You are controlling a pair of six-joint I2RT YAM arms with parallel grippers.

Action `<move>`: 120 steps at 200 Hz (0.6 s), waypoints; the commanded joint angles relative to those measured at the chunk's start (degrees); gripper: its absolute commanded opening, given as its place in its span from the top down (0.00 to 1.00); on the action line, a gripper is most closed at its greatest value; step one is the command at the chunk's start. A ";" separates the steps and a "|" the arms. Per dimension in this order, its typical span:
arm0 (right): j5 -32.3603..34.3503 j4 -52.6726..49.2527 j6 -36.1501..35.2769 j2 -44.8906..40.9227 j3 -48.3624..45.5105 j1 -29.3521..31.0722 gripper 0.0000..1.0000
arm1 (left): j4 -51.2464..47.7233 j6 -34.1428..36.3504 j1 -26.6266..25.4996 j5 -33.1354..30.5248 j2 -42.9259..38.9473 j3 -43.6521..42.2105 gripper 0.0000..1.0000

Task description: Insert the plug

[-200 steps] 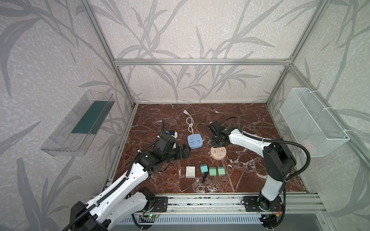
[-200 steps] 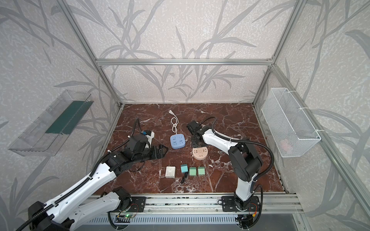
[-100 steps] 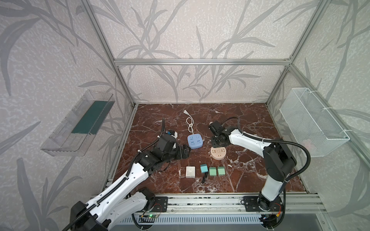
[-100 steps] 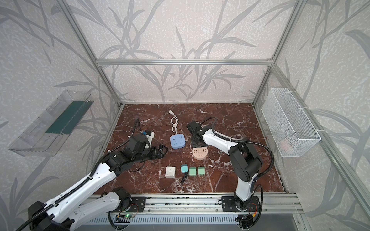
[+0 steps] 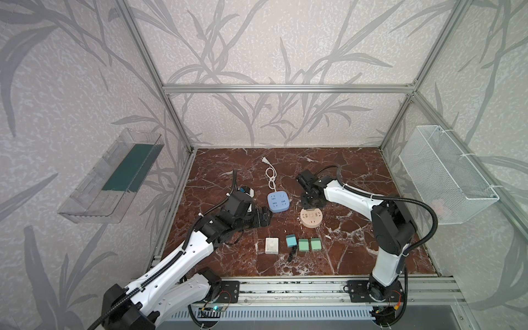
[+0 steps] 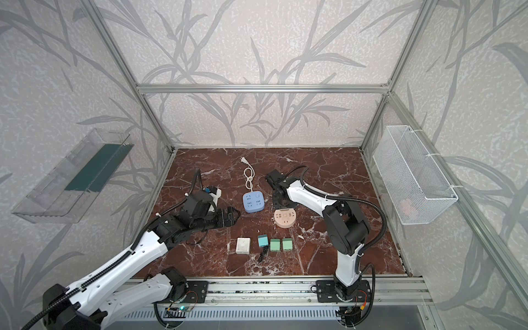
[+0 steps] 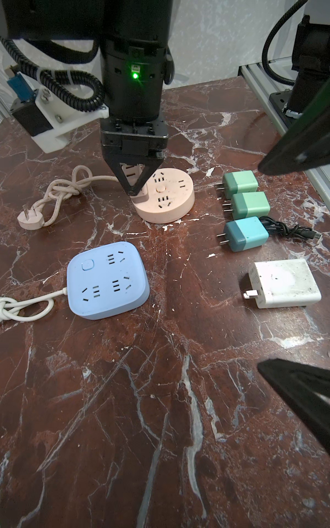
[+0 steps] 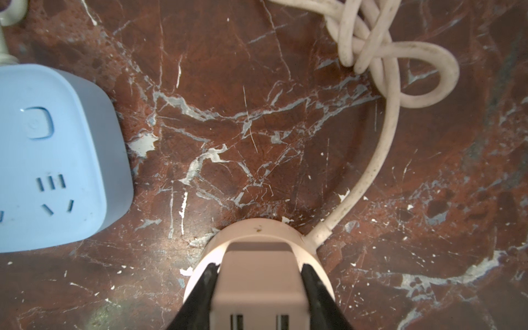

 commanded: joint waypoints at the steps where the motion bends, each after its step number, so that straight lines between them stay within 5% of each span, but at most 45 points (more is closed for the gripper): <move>1: 1.58 -5.62 1.15 2.57 0.14 -1.15 1.00 | -1.12 0.86 -0.21 -1.00 -0.14 0.77 0.03; 120: 3.80 3.65 3.74 -5.19 -3.07 -4.38 1.00 | -1.29 1.32 -0.27 -0.80 0.44 1.65 0.03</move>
